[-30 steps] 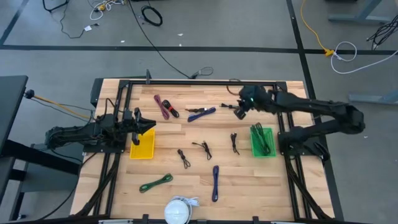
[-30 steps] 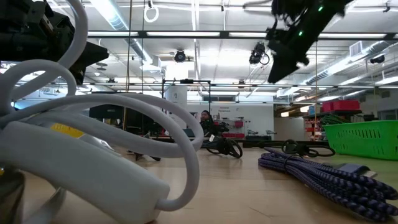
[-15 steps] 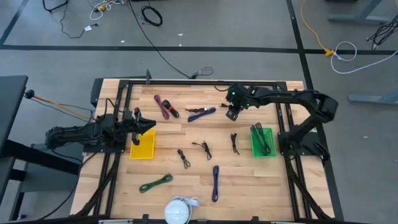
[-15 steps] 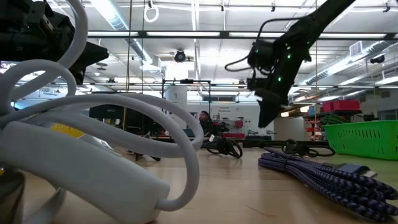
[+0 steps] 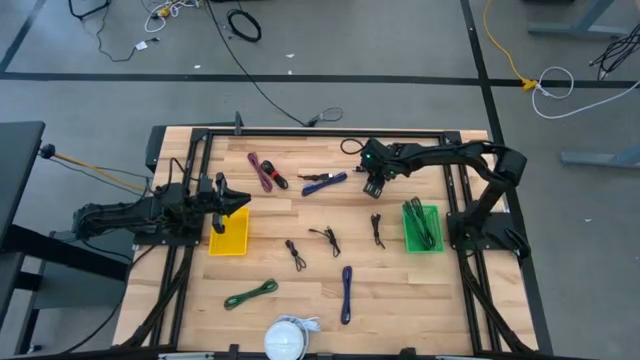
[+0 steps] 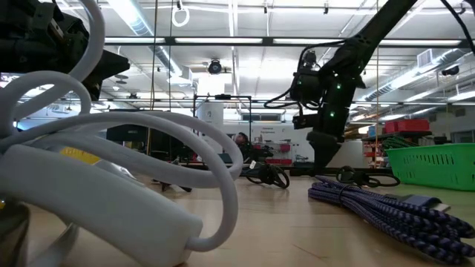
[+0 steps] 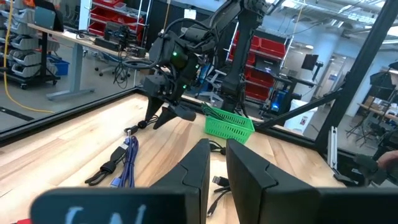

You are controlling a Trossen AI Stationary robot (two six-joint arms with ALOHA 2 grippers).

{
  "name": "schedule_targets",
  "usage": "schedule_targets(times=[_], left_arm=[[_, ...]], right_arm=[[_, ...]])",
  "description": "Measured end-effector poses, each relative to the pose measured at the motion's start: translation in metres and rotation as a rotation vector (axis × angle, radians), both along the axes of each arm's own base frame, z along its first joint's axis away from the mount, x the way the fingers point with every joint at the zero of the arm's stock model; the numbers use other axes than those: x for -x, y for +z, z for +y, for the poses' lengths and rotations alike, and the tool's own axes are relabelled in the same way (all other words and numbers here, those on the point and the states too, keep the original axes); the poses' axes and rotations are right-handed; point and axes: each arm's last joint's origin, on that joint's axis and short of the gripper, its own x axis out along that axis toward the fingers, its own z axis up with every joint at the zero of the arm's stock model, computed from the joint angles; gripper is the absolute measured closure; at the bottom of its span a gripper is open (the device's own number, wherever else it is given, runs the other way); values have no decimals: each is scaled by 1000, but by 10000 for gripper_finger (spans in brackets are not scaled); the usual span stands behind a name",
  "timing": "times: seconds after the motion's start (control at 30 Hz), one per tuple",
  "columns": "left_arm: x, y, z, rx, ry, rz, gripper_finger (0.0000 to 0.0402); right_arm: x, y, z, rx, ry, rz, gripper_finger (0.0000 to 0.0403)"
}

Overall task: Pick & Place USB Port
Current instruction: Put the black charger cable into the yellow basket

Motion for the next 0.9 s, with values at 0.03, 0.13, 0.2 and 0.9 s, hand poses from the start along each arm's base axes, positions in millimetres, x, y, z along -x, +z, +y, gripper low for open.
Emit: schedule_targets(times=[0.03, 0.13, 0.2, 0.9], left_arm=[[0, 0, 0, 0, 0, 0, 344], [0, 0, 0, 0, 0, 0, 344], [0, 0, 0, 0, 0, 1, 344], [0, 0, 0, 7, -1, 0, 344]], right_arm=[[0, 0, -1, 14, -1, 2, 235], [-2, 1, -3, 43, -5, -12, 245], [-2, 2, -5, 38, -5, -29, 252], [-2, -17, -5, -32, -34, 32, 313]])
